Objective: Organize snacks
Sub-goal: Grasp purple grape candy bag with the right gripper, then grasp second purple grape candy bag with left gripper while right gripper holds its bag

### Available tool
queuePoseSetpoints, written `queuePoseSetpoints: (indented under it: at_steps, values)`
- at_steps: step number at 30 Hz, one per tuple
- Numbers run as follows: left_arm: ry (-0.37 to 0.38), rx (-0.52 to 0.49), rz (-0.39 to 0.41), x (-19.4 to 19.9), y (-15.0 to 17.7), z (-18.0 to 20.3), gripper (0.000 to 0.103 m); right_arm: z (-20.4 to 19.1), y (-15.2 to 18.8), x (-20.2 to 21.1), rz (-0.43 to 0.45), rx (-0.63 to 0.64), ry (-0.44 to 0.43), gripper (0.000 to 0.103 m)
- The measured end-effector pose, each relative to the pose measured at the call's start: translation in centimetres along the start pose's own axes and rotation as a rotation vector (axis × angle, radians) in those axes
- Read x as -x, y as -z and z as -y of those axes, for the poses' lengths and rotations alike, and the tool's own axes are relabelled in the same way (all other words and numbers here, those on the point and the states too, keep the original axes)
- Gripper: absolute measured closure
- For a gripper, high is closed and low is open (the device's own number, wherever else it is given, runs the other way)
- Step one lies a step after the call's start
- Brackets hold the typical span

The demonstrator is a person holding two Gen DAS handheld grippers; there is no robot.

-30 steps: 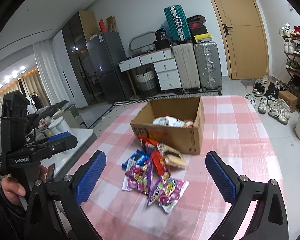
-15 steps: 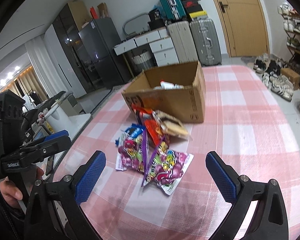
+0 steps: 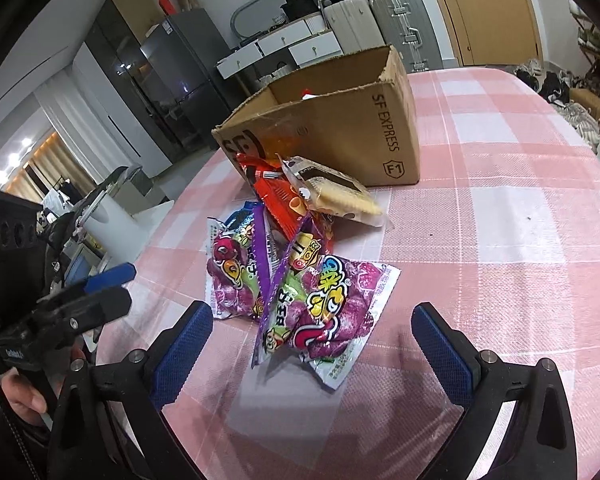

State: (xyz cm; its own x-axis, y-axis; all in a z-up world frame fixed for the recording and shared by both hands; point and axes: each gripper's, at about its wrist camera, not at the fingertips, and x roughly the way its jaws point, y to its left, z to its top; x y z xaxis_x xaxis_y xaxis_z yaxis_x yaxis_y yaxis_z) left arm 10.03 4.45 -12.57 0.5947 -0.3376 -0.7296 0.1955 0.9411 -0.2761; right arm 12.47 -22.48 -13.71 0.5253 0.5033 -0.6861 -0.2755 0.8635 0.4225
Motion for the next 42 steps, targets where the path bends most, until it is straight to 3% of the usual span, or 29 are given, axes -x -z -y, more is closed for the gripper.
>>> queuePoseSetpoints:
  at_steps: [6,8,16,20,42]
  values:
    - [0.004,0.014,-0.026,-1.6,0.1,-0.6,0.001,0.1,-0.4,-1.4,-0.014,0.008,-0.003,0.005]
    - [0.002,0.018,-0.031,-1.9,0.1,-0.8,0.001,0.0,-0.4,-1.7,-0.025,0.012,-0.004,0.016]
    - [-0.002,0.034,-0.051,-2.7,0.4,-1.5,0.001,0.1,0.1,-3.0,-0.063,0.022,-0.010,0.042]
    - [-0.005,0.036,-0.059,-3.0,0.5,-1.5,0.001,0.4,0.3,-2.9,-0.060,0.023,-0.023,0.048]
    - [-0.032,0.041,-0.104,-4.6,0.6,-1.3,0.001,1.8,0.7,0.7,0.029,-0.024,-0.090,0.051]
